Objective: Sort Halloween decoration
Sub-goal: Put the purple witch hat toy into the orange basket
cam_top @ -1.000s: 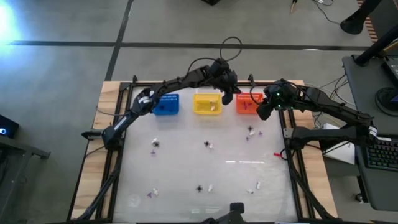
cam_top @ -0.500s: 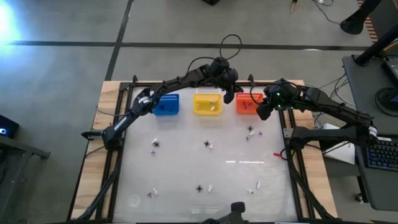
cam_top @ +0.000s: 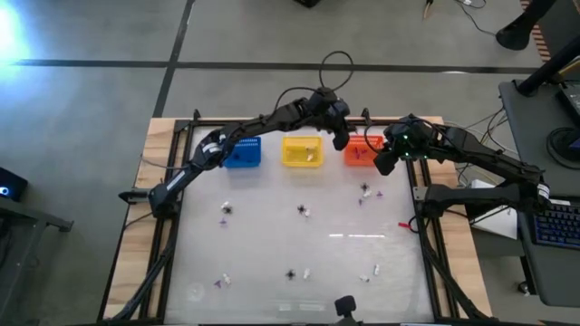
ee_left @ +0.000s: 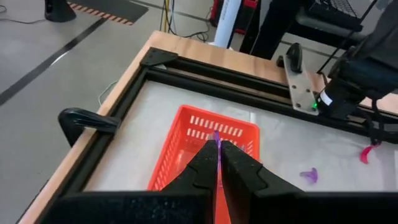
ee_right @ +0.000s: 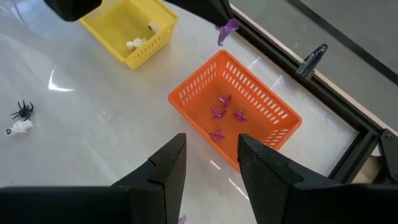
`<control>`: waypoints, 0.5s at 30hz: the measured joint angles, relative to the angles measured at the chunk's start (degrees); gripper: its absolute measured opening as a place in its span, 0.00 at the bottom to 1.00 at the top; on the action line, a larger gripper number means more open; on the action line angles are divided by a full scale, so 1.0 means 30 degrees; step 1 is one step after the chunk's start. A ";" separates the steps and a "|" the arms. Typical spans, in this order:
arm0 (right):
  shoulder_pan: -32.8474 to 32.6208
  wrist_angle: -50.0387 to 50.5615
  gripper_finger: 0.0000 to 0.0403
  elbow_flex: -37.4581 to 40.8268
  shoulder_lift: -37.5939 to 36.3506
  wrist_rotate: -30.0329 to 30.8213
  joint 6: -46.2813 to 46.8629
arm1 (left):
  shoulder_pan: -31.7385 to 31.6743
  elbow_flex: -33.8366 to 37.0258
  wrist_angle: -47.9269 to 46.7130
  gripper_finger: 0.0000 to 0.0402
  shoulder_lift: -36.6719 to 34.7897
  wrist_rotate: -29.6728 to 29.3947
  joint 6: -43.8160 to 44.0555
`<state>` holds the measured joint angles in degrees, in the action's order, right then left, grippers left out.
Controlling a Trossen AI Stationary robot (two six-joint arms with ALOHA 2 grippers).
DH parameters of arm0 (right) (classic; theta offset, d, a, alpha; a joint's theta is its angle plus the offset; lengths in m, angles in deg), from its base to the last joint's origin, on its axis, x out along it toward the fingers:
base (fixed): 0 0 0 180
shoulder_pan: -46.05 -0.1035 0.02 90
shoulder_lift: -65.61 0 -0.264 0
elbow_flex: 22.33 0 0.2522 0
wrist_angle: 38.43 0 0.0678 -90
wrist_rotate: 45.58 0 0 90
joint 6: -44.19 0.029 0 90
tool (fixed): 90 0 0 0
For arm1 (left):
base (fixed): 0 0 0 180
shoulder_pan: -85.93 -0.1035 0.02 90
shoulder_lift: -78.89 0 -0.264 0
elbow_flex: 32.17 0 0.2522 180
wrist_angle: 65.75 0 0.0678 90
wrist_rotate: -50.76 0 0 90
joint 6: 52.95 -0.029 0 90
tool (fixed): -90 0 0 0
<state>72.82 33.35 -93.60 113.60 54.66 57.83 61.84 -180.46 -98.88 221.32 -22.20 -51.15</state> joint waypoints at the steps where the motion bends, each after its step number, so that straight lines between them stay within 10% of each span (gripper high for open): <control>1: 0.0000 0.0000 0.34 0.0000 0.0000 -0.0006 -0.0006 | 0.0063 0.0073 0.0026 0.00 0.0000 -0.0002 0.0000; 15: -0.0004 0.0058 0.34 0.0000 0.0000 -0.0046 0.0082 | 0.0224 0.0114 0.1094 0.00 0.1717 0.0500 0.1854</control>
<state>72.81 33.53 -93.60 113.60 54.52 58.08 62.51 -180.12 -95.60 226.47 -20.70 -45.58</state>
